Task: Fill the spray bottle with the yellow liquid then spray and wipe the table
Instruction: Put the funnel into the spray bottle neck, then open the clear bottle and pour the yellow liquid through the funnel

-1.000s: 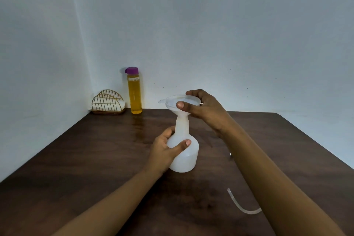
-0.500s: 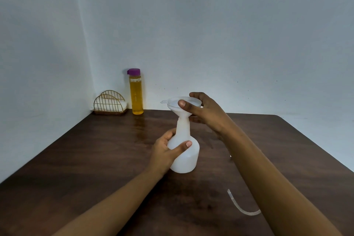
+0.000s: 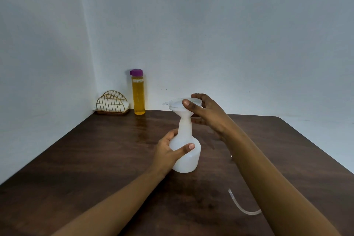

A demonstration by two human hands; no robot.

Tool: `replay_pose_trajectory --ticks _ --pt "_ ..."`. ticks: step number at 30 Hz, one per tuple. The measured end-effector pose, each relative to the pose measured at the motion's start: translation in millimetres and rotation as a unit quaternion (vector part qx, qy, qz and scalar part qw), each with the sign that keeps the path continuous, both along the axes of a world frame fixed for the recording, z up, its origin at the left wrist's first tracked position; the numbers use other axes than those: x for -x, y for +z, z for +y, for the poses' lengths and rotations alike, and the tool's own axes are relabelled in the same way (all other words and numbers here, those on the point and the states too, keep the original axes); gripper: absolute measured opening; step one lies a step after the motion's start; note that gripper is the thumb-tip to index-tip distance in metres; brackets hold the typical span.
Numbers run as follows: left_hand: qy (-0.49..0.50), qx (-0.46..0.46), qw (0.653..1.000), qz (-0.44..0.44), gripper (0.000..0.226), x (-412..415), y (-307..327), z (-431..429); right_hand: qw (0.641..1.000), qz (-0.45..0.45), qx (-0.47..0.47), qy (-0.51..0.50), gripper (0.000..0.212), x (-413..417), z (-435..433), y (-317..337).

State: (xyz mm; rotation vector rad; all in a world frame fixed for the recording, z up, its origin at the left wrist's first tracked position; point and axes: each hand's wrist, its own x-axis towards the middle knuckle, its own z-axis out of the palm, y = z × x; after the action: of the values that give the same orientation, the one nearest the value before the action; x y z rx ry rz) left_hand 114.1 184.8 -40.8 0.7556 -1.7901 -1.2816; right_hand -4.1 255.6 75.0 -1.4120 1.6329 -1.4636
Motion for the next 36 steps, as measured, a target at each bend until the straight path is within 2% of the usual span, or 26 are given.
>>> replay_pose_trajectory --ticks 4,7,9,11,13,15,17,20,22,24,26,30,36 --pt "-0.001 -0.005 1.0 0.002 0.059 0 1 0 1.0 -0.007 0.003 -0.004 0.097 4 3 1" --pt "-0.029 -0.015 0.999 0.037 0.066 -5 4 -1 0.998 0.052 0.012 -0.041 0.105 2 12 11" --pt "-0.029 -0.021 0.997 0.072 0.063 -15 10 -4 0.99 0.09 0.054 -0.097 0.104 -6 23 22" --pt "0.01 -0.019 0.994 0.103 0.049 -29 21 -11 0.972 0.11 0.133 -0.156 0.093 -18 39 36" --pt "0.074 -0.008 0.992 0.105 0.038 -52 32 -22 0.955 0.113 0.218 -0.164 0.066 -40 57 48" --pt "0.129 0.024 0.991 0.039 0.031 -82 35 -40 0.956 0.082 0.259 -0.113 0.04 -69 64 53" --pt "0.179 0.067 0.975 -0.11 0.033 -117 25 -65 0.974 0.054 0.215 -0.04 0.028 -104 47 42" --pt "0.223 0.118 0.896 -0.366 0.052 -155 7 -95 0.994 0.083 0.075 0.015 0.033 -141 -14 10" --pt "0.219 0.129 0.847 -0.468 0.064 -165 1 -106 0.997 0.069 -0.02 0.002 0.042 -151 -63 -13" --pt "0.206 0.128 0.83 -0.503 0.07 -169 -4 -114 0.994 0.03 -0.093 -0.039 0.048 -149 -114 -34" --pt "0.19 0.123 0.824 -0.52 0.072 -169 -8 -120 0.989 0.018 -0.124 -0.084 0.053 -139 -159 -53" --pt "0.18 0.131 0.817 -0.532 0.072 -172 -16 -127 0.98 0.027 -0.12 -0.156 0.057 -115 -227 -72" --pt "0.195 0.148 0.815 -0.526 0.071 -170 -24 -135 0.974 0.03 -0.114 -0.195 0.075 -89 -301 -88"
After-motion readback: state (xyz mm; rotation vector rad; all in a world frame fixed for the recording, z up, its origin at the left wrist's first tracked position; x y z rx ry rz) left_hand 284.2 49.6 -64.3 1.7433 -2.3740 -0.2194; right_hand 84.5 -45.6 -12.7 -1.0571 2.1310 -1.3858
